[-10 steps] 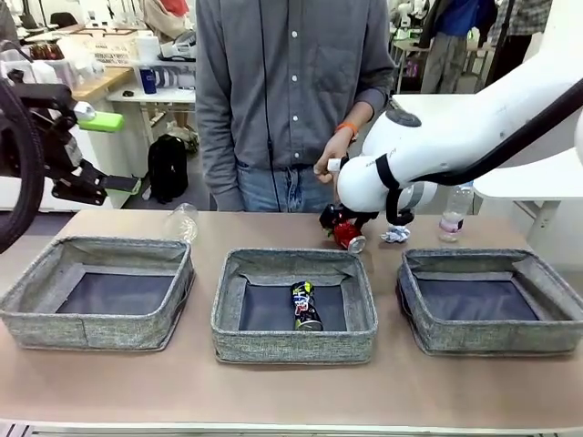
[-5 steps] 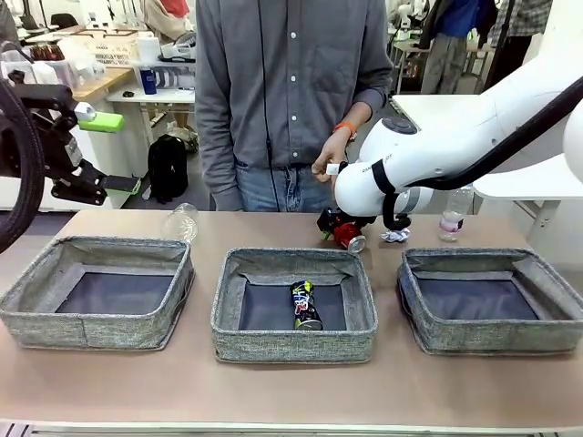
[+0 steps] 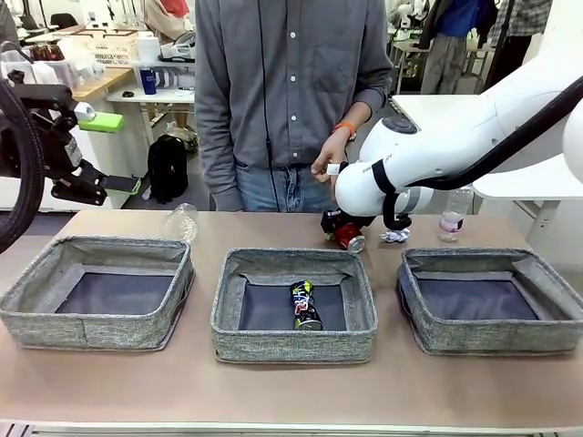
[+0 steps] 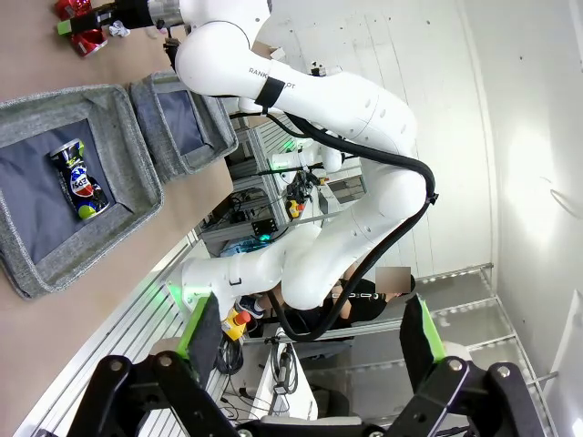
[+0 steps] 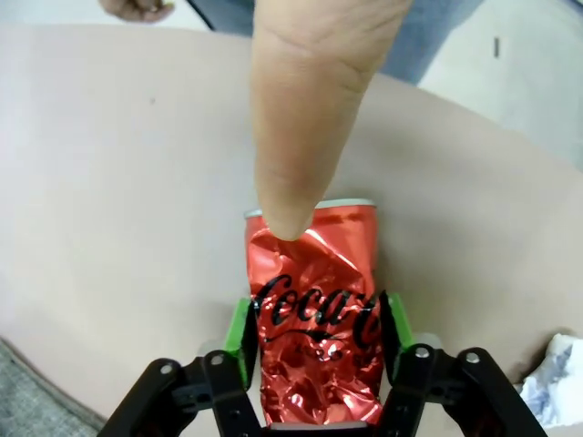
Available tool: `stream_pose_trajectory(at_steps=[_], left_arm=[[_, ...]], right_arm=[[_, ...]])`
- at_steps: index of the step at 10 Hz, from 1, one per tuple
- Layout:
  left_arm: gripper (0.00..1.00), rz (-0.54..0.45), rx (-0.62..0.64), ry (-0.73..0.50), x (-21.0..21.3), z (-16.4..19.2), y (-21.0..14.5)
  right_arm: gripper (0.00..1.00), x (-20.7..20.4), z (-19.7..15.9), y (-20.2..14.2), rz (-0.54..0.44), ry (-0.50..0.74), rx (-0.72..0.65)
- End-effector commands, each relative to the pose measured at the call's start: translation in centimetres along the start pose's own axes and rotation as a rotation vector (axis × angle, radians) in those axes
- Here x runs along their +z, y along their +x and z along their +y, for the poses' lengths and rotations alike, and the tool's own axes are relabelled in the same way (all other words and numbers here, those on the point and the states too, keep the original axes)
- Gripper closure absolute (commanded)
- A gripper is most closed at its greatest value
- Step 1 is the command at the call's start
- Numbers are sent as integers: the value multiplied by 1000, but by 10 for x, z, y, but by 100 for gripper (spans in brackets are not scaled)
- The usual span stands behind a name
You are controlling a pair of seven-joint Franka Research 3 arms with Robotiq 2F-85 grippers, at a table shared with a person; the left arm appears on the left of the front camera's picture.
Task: Sort the waste into the appropriate baskets.
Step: Pick up the waste item pointed out by the person.
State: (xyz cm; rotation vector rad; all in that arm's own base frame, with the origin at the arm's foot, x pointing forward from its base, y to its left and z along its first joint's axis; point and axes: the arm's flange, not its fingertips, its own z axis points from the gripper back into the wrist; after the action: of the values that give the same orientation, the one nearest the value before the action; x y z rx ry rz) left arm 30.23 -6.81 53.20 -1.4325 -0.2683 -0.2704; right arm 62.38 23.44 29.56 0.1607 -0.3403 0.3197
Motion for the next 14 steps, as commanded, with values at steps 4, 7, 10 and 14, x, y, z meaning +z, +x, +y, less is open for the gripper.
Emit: stream_pose_trajectory(at_steps=[4,7,10,14], left_arm=[[0,-11,-20,-24,-2,-2,-1],[0,-11,-20,-24,-2,-2,-1],[0,-11,-20,-24,-2,-2,-1],[0,-11,-20,-24,-2,-2,-1]], right_arm=[[100,1,2,3,21,-57,-39],[100,1,2,3,17,-52,-39],[100,24,-8,-1,50,-87,-21],[100,136,-31,-37,199,-69,-71]])
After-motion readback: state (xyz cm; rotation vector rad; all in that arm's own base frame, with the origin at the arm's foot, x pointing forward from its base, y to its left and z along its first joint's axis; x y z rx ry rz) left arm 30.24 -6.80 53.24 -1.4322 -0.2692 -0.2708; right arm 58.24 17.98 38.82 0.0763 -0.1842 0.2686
